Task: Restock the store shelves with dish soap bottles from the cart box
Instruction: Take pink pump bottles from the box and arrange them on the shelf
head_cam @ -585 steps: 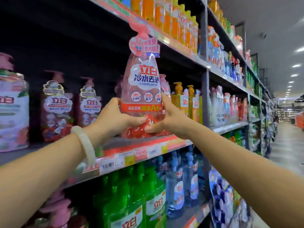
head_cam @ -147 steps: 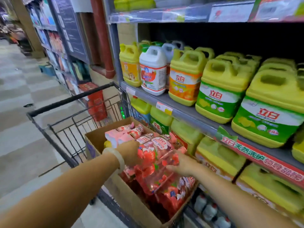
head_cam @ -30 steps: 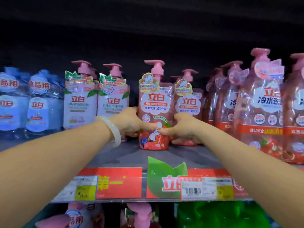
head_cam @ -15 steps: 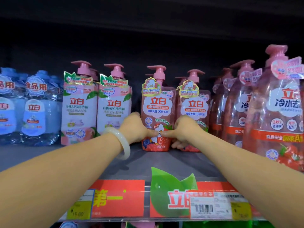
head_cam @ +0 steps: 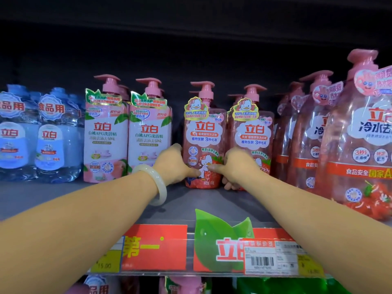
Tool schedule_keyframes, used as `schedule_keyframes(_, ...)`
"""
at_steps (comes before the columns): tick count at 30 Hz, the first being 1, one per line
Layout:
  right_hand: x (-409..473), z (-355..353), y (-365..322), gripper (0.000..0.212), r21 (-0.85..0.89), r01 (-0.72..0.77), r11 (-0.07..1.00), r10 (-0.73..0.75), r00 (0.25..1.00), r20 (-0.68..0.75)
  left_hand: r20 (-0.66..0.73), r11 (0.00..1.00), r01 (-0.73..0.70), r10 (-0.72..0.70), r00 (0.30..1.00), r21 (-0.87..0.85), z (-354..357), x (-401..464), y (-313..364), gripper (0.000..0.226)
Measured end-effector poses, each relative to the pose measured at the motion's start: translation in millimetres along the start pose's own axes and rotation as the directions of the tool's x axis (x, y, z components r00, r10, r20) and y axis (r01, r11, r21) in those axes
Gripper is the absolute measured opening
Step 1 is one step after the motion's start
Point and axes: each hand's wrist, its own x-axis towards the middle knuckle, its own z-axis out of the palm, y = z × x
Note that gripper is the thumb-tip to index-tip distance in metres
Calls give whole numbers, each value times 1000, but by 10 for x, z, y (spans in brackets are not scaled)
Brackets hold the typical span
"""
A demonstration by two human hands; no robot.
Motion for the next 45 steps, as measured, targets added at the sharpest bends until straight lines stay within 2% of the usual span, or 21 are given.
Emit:
schedule_keyframes(6, -91, -95, -1, 45, -68, 20, 997, -21, 1000, -22, 102, 996, 71, -64, 993, -59, -119, -100, 55, 42)
schedule_keyframes(8, -164, -178, -28, 49, -3, 33, 999, -33, 999, -10, 88, 998, 56, -55, 995, -13, -211, -171, 90, 50)
schedule_keyframes(10, -257, -285, -93, 48, 17, 92, 996, -92, 996, 7, 60, 999, 18, -20, 998, 39, -356, -257, 125, 68)
schedule_keyframes(12, -386, -384, -219, 54, 25, 152, 988, -153, 988, 23, 50, 997, -24, 20, 999, 78, -547, -372, 154, 76)
schedule_keyframes(18, -975, -284, -1007, 67, 40, 309, 950, -310, 950, 36, 34, 977, -97, 92, 995, 189, -1354, -989, 3, 75)
schedule_keyframes(21, -1366, 81, -1638, 74, -78, 417, 905, -409, 907, 104, -12, 937, -99, 109, 994, 336, -1905, -1402, -282, 73)
schedule_keyframes(23, -1659, 447, -2137, 74, -181, 513, 839, -483, 856, 185, -31, 901, -81, 104, 994, 427, -2326, -1723, -595, 67)
schedule_keyframes(26, -2196, 1121, -2901, 71, -250, 664, 705, -593, 745, 306, -56, 841, 28, 3, 998, 541, -2963, -2299, -1228, 66)
schedule_keyframes(31, -3279, 2463, -3956, 57, -115, 839, 531, -694, 510, 508, -79, 710, 249, -263, 962, 659, -3877, -3550, -2328, 65)
schedule_keyframes(35, -4135, 3513, -4546, 69, 38, 887, 460, -683, 327, 653, -87, 525, 421, -546, 833, 740, -4434, -4575, -3184, 71)
schedule_keyframes(39, -4792, 4291, -5036, 65, 190, 899, 394, -687, 151, 711, -122, 406, 538, -705, 698, 739, -4885, -5351, -3863, 59)
schedule_keyframes(42, -5014, 4845, -5357, 65, 223, 895, 387, -658, 98, 746, -144, 339, 609, -783, 605, 718, -5145, -5748, -4334, 57)
schedule_keyframes(45, -5074, 5446, -5625, 68, 244, 884, 400, -629, 70, 775, -163, 290, 662, -830, 533, 691, -5389, -6041, -4895, 65)
